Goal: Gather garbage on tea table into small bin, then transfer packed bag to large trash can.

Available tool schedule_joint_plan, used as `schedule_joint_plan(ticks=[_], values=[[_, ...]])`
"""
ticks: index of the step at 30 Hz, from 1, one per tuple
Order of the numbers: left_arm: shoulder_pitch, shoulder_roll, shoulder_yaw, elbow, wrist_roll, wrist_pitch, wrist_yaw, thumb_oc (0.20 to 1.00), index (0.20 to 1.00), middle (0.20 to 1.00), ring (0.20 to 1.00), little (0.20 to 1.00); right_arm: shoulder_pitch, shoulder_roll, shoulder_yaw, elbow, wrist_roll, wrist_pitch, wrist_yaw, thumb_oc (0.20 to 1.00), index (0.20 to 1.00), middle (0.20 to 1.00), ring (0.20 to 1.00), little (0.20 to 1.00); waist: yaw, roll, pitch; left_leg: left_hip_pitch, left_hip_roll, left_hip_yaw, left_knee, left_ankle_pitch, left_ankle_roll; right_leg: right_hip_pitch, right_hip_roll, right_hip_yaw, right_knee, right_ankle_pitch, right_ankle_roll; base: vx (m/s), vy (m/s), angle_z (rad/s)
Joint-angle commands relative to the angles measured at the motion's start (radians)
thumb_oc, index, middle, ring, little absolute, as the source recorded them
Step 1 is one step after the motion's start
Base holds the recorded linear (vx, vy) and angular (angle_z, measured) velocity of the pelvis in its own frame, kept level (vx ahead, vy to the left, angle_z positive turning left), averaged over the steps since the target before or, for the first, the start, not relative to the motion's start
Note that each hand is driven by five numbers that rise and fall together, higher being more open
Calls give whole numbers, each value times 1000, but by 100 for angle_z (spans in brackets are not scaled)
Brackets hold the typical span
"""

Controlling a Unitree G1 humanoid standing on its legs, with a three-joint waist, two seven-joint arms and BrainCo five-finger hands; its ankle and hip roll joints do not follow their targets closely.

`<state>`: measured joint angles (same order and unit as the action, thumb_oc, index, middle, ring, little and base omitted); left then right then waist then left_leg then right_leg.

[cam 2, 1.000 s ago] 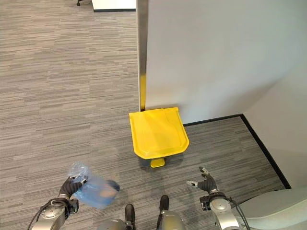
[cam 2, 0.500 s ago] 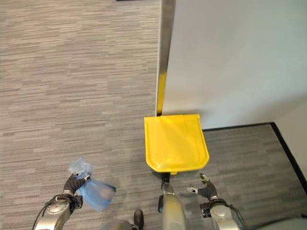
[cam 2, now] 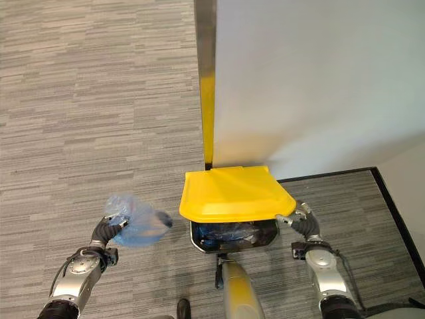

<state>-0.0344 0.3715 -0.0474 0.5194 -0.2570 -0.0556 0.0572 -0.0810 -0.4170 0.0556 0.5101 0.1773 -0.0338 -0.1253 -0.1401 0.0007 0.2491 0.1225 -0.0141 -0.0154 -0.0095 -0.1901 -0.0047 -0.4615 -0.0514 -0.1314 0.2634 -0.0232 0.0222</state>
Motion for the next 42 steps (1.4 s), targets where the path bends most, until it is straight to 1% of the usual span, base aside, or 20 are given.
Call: schedule_joint_plan(ticks=[1, 4, 5, 6, 8, 10, 12, 13, 15, 17, 21, 23, 24, 25, 26, 29, 30, 34, 35, 42], values=[[71, 33, -3, -73, 10, -54, -7, 200, 200, 200, 200, 200, 29, 25, 5, -54, 17, -31, -1, 1000, 1000, 1000, 1000, 1000, 11, -17, -42, 61, -55, 12, 74, -155, 7, -5, -44, 47, -170, 194, 143, -7, 43, -17], [91, 26, 10, -75, 14, -53, -2, 200, 200, 200, 200, 200, 35, 39, -36, -93, 5, -38, -36, 1000, 1000, 1000, 1000, 1000, 4, -14, -50, 80, -59, 21, 59, -159, 15, 1, -41, 51, -177, 199, 147, 7, 56, -13], [101, 16, 16, -82, 15, -58, 9, 200, 200, 200, 200, 200, 35, 57, -80, -132, 3, -57, -87, 1000, 1000, 1000, 1000, 1000, -1, -9, -52, 86, -62, 25, 55, -162, 20, 3, -40, 56, -180, 202, 147, 9, 68, -23], [100, 7, 12, -75, 15, -64, 19, 200, 200, 200, 200, 200, 28, 76, -92, -132, 18, -73, -111, 1000, 1000, 1000, 1000, 1000, -2, -8, -50, 90, -63, 26, 55, -163, 23, 6, -39, 56, -181, 203, 148, -2, 54, -21], [97, 7, 10, -72, 12, -65, 20, 200, 200, 200, 200, 200, 25, 78, -88, -123, 23, -70, -107, 1000, 1000, 1000, 1000, 1000, -2, -8, -48, 90, -64, 25, 54, -163, 23, 6, -39, 56, -182, 203, 147, -11, 8, -7], [90, 10, 0, -67, 6, -66, 17, 200, 200, 200, 200, 200, 19, 83, -61, -93, 43, -58, -84, 1000, 1000, 1000, 1000, 1000, 1, -12, -43, 93, -65, 23, 54, -163, 23, 7, -41, 54, -185, 205, 146, -4, -1, -2], [68, 20, -23, -62, 6, -60, 5, 200, 200, 200, 200, 200, 10, 75, 8, -38, 36, -30, -38, 1000, 1000, 1000, 1000, 1000, 11, -20, -34, 91, -63, 17, 55, -164, 21, 9, -45, 49, -189, 206, 142, -5, -39, 2], [68, 20, -23, -61, 6, -60, 5, 200, 200, 200, 200, 200, 9, 75, 9, -37, 36, -30, -37, 1000, 1000, 1000, 1000, 1000, 10, -20, -33, 91, -63, 17, 55, -164, 21, 10, -46, 49, -189, 206, 142, 0, -42, 6], [48, 27, -43, -60, 11, -58, -1, 200, 200, 200, 200, 200, -11, 76, 65, -12, 37, -17, -4, 1000, 1000, 1000, 1000, 1000, 17, -20, -26, 88, -62, 13, 58, -164, 20, 6, -49, 46, -188, 208, 138, 3, -28, 5], [43, 28, -50, -64, 12, -58, -4, 200, 200, 200, 200, 200, -20, 79, 81, -5, 37, -13, 4, 1000, 1000, 1000, 1000, 1000, 20, -19, -24, 85, -61, 11, 60, -164, 20, 4, -50, 44, -187, 208, 136, 1, -17, 4], [-3, 24, -90, -87, 10, -61, -12, 200, 200, 200, 200, 200, -106, 88, 184, -17, 36, -17, 39, 1000, 1000, 1000, 1000, 1000, 47, -18, -6, 64, -61, -5, 80, -166, 19, -5, -59, 31, -181, 206, 132, -16, -49, 5], [-13, 23, -97, -92, 10, -63, -11, 200, 200, 200, 200, 200, -132, 91, 203, -20, 39, -20, 39, 1000, 1000, 1000, 1000, 1000, 53, -17, -2, 60, -61, -8, 85, -166, 18, -6, -60, 28, -180, 205, 132, -16, -36, 9], [-30, 23, -111, -94, 8, -67, -11, 200, 200, 200, 200, 200, -170, 93, 231, -27, 38, -24, 42, 1000, 1000, 1000, 1000, 1000, 59, -18, 2, 57, -60, -10, 86, -165, 18, -8, -60, 24, -180, 205, 132, -36, -59, 16], [-65, 22, -141, -100, -1, -78, -8, 200, 200, 200, 200, 200, -258, 102, 287, -31, 37, -33, 43, 1000, 1000, 1000, 1000, 1000, 76, -22, 9, 48, -61, -13, 91, -163, 16, -11, -64, 14, -183, 208, 133, -36, -59, 17], [-67, 22, -141, -99, -1, -78, -8, 200, 200, 200, 200, 200, -260, 102, 287, -29, 37, -34, 43, 1000, 1000, 1000, 1000, 1000, 76, -22, 11, 49, -60, -13, 92, -163, 16, -11, -63, 14, -183, 208, 133, -42, -56, 13], [-130, 33, -195, -115, -16, -98, -4, 200, 200, 200, 200, 200, -426, 115, 354, -4, 38, -39, 30, 1000, 1000, 1000, 1000, 1000, 97, -30, 24, 36, -61, -14, 101, -162, 13, -13, -67, 5, -188, 213, 136, -39, -44, 8], [-159, 42, -222, -127, -19, -106, -4, 200, 200, 200, 200, 200, -503, 109, 378, 19, 34, -40, 22, 1000, 1000, 1000, 1000, 1000, 107, -28, 30, 33, -54, -12, 106, -166, 11, -12, -64, 1, -189, 212, 135, -51, -51, 9], [-224, 84, -296, -185, -29, -132, -19, 200, 200, 200, 200, 200, -716, 75, 418, 108, 34, -30, 1, 1000, 1000, 1000, 1000, 1000, 124, -46, 41, 20, -58, -15, 109, -157, 8, -17, -72, -3, -199, 223, 139, -45, -43, 6], [-251, 95, -334, -216, -26, -137, -29, 200, 200, 200, 200, 200, -776, 67, 425, 145, 43, -28, -4, 1000, 1000, 1000, 1000, 1000, 129, -52, 42, 18, -59, -12, 110, -157, 7, -16, -73, -8, -204, 227, 141, -32, -32, 2], [-382, 99, -460, -320, -34, -150, -60, 200, 200, 200, 200, 200, -886, 23, 444, 230, 71, -24, -11, 1000, 1000, 1000, 1000, 1000, 117, -62, 40, 17, -58, 1, 109, -160, 7, -18, -75, -16, -210, 232, 147, -20, -4, -4]])
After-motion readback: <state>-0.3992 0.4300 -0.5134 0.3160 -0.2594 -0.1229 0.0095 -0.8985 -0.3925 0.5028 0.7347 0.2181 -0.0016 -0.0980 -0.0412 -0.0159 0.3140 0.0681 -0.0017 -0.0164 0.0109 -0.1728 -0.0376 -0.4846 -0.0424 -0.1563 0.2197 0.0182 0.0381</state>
